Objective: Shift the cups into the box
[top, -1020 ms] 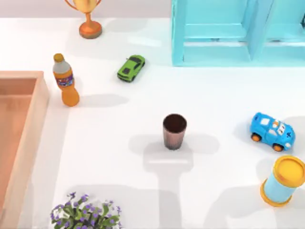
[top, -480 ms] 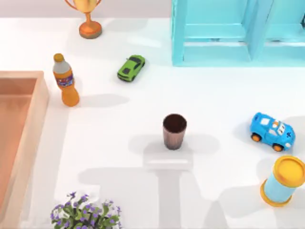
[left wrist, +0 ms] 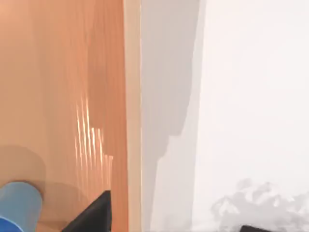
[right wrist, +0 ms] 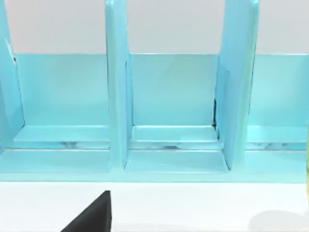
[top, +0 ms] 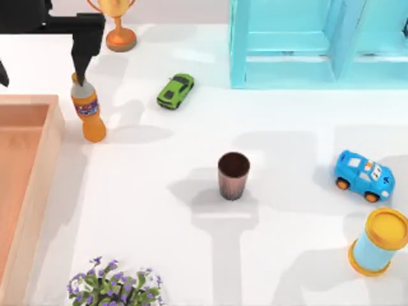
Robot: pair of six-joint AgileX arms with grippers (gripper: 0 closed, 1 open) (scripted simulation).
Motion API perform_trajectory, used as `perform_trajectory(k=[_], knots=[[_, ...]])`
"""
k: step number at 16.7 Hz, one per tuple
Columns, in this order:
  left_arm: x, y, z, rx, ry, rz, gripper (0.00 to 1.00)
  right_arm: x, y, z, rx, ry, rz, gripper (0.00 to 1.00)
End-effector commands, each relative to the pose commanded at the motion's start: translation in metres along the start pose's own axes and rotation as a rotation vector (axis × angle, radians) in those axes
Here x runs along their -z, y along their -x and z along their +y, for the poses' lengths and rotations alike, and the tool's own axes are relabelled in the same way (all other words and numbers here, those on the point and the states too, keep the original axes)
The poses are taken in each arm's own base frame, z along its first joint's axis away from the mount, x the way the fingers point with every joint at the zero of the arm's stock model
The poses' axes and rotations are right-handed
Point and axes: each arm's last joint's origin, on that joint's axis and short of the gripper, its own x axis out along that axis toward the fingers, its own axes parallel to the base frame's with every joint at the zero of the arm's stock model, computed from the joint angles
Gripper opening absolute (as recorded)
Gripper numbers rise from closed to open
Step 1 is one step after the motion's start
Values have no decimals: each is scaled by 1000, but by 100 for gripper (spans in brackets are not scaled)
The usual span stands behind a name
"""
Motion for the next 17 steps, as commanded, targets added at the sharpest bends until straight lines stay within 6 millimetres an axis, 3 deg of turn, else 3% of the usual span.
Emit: perform_trajectory(k=[2,4,7,9,12,17], knots=[[-16,-5,-57,10,-2,-25,100,0,0,0,0,0,0,100],[-19,-17,-116,22,-5,-40,100,0,0,0,0,0,0,100],[-5,-43,-193,29,-10,-36,100,0,0,0,0,0,0,100],[9,-61,-230,21,-13,-21,100,0,0,0,0,0,0,100],[23,-77,-256,10,-15,-6,100,0,0,0,0,0,0,100],[22,-79,-256,9,-13,-5,100,0,0,0,0,0,0,100]])
